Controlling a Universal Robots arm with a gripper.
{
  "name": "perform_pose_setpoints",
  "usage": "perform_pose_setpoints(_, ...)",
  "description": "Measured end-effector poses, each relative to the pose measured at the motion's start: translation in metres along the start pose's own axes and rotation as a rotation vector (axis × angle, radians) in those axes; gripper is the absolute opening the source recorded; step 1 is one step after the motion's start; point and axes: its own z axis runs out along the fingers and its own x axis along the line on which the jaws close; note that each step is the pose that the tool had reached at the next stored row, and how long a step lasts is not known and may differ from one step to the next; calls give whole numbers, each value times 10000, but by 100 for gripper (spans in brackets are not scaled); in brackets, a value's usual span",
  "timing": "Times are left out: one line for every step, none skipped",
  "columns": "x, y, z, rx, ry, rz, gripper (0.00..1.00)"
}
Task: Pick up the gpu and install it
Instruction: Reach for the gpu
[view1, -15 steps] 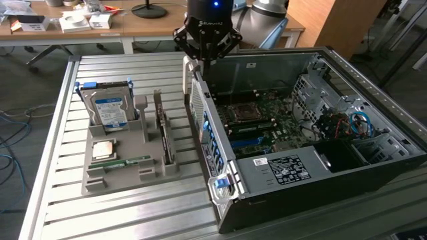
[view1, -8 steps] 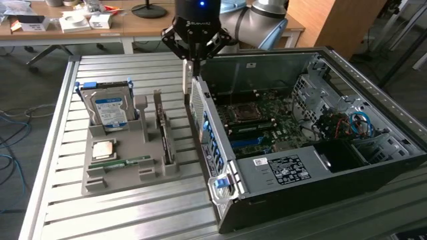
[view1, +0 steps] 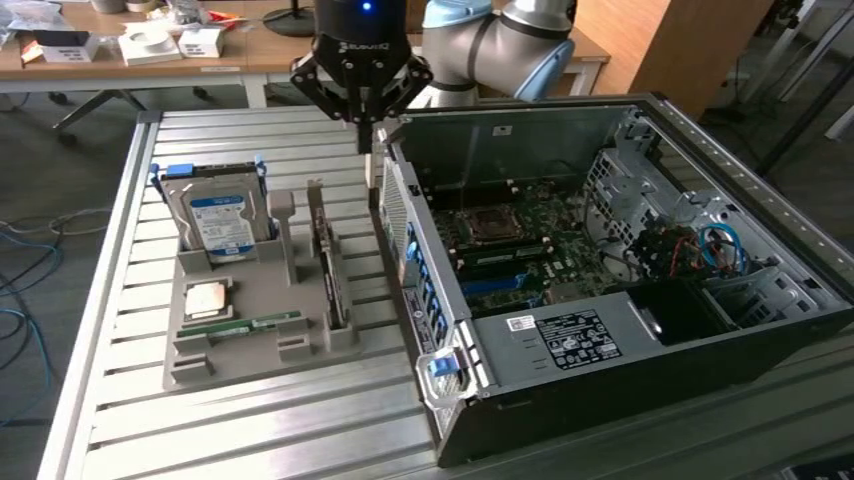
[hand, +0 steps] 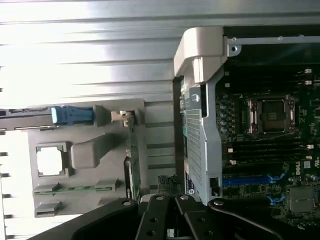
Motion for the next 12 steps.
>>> perform_pose_setpoints(35,2,2,2,-1,2,11)
perform_pose_setpoints(67,2,3,4,-2,2,11)
perform_pose_setpoints(94,2,5,6,-2,2,11)
perform_pose_setpoints(121,1,6,9,-2,1,11)
perform_pose_setpoints(147,1,8,12,-2,0,11)
perform_pose_setpoints(175,2,10,15,-2,1,11)
perform_pose_setpoints(206,2,11,19,-2,2,11)
perform_pose_setpoints(235,4,13,22,-2,3,11)
perform_pose_setpoints(261,4,14,24,-2,3,11)
perform_pose_setpoints(289,5,16,26,-3,2,11)
perform_pose_setpoints(315,5,17,29,-3,2,11)
perform_pose_setpoints(340,5,19,31,-3,2,11)
